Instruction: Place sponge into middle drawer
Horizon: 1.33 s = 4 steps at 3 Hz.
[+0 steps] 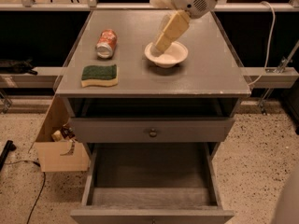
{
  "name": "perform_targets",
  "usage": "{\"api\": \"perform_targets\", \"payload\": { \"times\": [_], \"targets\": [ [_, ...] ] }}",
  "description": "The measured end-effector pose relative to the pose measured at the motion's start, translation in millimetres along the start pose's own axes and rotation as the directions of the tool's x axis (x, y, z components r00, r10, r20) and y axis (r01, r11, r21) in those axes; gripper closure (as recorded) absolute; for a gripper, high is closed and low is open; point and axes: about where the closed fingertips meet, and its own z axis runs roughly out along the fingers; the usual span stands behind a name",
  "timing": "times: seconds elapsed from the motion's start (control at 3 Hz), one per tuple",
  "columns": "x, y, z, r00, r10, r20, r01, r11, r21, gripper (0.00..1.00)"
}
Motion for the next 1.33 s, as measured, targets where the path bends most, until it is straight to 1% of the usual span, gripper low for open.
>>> {"api": "perform_targets", "payload": {
  "times": [0.33,0.67,1.0,1.33],
  "targets": [
    [-0.6,-28.8,9.8,0.999,0.035,0.006,-0.035,0.9978,0.055,0.0],
    [-6.7,-67.6,44.7,0.997,0.072,0.017,-0.073,0.9942,0.079,0.0],
    [-3.4,-74.5,102.9,0.992,0.122,0.021,-0.123,0.9909,0.053,0.0],
    [-1.4,-73.9,105.0,0.992,0.125,0.026,-0.126,0.9904,0.056,0.0]
  ]
}}
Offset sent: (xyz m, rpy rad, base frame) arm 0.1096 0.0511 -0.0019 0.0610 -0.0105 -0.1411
